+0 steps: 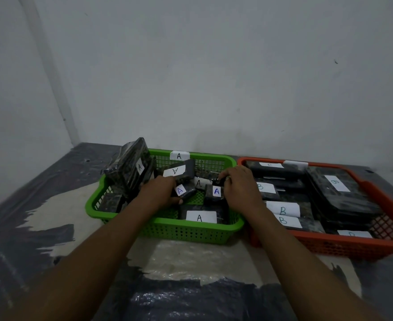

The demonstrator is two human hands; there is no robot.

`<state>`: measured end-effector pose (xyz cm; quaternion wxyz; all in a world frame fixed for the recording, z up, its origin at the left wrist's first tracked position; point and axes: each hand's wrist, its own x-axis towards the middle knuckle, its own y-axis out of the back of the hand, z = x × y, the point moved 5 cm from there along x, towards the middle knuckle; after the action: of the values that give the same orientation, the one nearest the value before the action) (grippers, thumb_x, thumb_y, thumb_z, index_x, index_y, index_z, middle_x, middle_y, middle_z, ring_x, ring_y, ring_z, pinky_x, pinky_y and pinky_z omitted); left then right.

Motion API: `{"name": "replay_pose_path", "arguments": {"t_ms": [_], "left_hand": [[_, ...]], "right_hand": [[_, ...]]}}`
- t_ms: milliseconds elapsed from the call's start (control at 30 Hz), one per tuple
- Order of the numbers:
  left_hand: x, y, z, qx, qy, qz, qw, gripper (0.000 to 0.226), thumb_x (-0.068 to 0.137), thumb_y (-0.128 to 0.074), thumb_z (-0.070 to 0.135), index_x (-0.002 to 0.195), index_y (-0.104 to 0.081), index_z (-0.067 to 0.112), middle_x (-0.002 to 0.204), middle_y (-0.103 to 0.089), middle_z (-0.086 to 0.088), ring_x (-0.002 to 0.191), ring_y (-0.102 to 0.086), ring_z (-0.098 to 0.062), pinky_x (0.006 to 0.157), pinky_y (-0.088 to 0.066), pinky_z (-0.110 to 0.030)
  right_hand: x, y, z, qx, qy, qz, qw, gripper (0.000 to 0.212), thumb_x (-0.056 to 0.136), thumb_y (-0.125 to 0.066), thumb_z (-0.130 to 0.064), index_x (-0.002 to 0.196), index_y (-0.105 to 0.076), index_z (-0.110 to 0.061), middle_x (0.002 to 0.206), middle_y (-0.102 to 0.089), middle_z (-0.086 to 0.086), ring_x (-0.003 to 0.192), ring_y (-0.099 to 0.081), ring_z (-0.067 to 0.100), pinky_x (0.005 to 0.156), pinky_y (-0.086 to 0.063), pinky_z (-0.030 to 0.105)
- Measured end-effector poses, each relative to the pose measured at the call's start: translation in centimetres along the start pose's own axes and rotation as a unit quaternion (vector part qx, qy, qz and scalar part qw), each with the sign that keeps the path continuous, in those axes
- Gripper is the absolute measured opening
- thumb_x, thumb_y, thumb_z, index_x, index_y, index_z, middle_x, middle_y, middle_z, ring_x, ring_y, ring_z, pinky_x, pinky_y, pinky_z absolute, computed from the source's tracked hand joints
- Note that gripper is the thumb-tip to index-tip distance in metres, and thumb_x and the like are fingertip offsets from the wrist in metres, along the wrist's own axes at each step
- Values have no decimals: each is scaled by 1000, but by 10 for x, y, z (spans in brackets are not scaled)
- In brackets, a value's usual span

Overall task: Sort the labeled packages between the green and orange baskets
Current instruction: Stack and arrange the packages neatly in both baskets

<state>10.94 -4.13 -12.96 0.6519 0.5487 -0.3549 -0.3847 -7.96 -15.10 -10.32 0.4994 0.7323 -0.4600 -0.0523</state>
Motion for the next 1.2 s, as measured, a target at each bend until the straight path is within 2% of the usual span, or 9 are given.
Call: {"name": "replay_pose_path", "arguments": {"t_ms": [133, 367, 500, 633, 733, 833, 933, 1033, 1200], "left_hand": [[-1, 4, -9, -72, -18, -40, 996, 51, 80, -81, 39, 121, -59, 18, 123, -62, -6, 109, -58, -23, 81, -47, -33], [-27, 26, 7, -242, -86, -81, 963, 43, 69, -89, 37, 104, -67, 27, 109, -65, 8, 97, -66, -10, 89, -56, -34], [-36, 10, 46, -213, -167, -124, 955, 35, 78, -85, 22, 109, -70, 19, 107, -68, 6, 85, -66, -2, 76, -55, -14], [-36, 9, 53, -233, -181, -149, 944, 35, 81, -80, 39, 112, -73, 26, 110, -71, 14, 87, -66, 2, 83, -55, -20], [-39, 13, 46, -256, -176, -179, 934, 40, 84, -70, 57, 120, -70, 37, 116, -69, 23, 88, -68, 6, 77, -54, -20], [-36, 29, 21, -190, -132, -28, 972, 40, 85, -73, 49, 122, -67, 35, 124, -65, 14, 101, -65, -3, 85, -53, -29], [-47, 51, -9, 23, -33, 181, 983, 40, 83, -71, 51, 116, -63, 29, 117, -61, 6, 115, -54, -21, 96, -41, -41], [-58, 52, -32, 147, 47, 162, 975, 46, 84, -63, 62, 113, -63, 26, 116, -64, 2, 120, -47, -26, 101, -30, -45], [-62, 51, -35, 160, 64, 155, 973, 29, 91, -59, 48, 108, -69, 26, 102, -69, -1, 120, -46, -26, 99, -25, -43]], "right_hand": [[1, 0, 1, 21, -2, 3, 1000, 25, 98, -45, -5, 105, -68, -11, 113, -56, 6, 123, -42, 20, 96, -33, 26], [2, -2, 2, 23, 2, 8, 1000, 24, 98, -46, -7, 103, -69, -12, 109, -56, 2, 120, -44, 19, 94, -34, 24], [1, 0, 2, 20, 7, 12, 1000, 23, 97, -48, -7, 104, -70, -11, 112, -59, 6, 120, -46, 21, 95, -35, 26], [1, 0, 2, 20, 3, 13, 1000, 22, 97, -48, -8, 103, -69, -13, 112, -58, 5, 120, -44, 19, 92, -34, 24], [2, -1, 3, 23, 0, 15, 1000, 22, 97, -49, -8, 101, -69, -14, 111, -58, 4, 120, -44, 19, 90, -33, 23], [3, -2, 4, 9, 2, 18, 1000, 22, 97, -49, -9, 102, -70, -14, 111, -58, 4, 121, -45, 19, 93, -37, 26], [1, -3, 2, -2, 4, 20, 1000, 21, 100, -49, -15, 108, -68, -15, 116, -58, 2, 128, -40, 19, 97, -41, 33], [-1, -4, -2, -82, 24, 9, 996, 24, 102, -46, -24, 115, -65, -16, 122, -59, 3, 129, -40, 22, 101, -42, 39], [-5, -4, -19, -313, 67, 7, 947, 31, 98, -48, -39, 122, -58, -23, 134, -53, 0, 136, -36, 27, 116, -21, 54]]}}
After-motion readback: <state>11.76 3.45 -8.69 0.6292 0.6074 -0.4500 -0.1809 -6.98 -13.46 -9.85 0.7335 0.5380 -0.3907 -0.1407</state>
